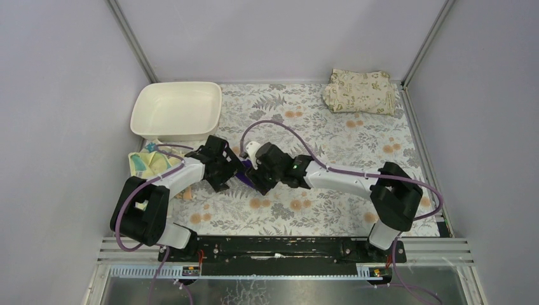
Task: Roll the towels
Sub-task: Roll the towel at the center of the board, then pick up the towel at the center of the board, then place the towel in the bin.
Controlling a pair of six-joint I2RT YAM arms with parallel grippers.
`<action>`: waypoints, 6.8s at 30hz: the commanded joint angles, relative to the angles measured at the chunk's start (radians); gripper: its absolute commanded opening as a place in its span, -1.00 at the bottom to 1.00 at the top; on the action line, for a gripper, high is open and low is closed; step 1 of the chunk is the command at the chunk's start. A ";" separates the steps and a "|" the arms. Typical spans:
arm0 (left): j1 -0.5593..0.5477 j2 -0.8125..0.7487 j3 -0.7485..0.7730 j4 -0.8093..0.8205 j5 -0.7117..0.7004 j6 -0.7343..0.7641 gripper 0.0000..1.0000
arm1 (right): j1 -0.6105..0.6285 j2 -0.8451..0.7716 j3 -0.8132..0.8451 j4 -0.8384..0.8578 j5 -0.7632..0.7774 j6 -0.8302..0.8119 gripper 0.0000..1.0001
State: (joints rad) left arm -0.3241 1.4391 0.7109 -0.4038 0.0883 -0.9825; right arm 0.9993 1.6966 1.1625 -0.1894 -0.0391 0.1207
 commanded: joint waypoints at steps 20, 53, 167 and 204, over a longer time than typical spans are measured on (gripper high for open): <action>0.002 0.011 -0.009 -0.032 -0.027 0.023 0.83 | 0.079 0.213 0.014 0.025 0.130 -0.188 -0.28; -0.028 -0.083 -0.154 0.379 0.122 -0.108 0.77 | -0.275 0.350 -0.125 0.424 -0.738 0.423 -0.72; 0.580 1.183 1.490 -0.041 -1.019 1.430 0.47 | -0.354 0.042 0.060 -0.228 -0.167 0.052 0.59; 0.490 0.354 0.978 -0.327 -0.465 0.648 1.00 | -0.354 -0.273 -0.169 -0.055 -0.108 0.037 0.65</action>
State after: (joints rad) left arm 0.1802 1.9663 1.8626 -0.6621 -0.4156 -0.0875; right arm 0.6449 1.5032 1.0466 -0.3161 -0.1574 0.1505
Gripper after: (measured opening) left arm 0.998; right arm 0.823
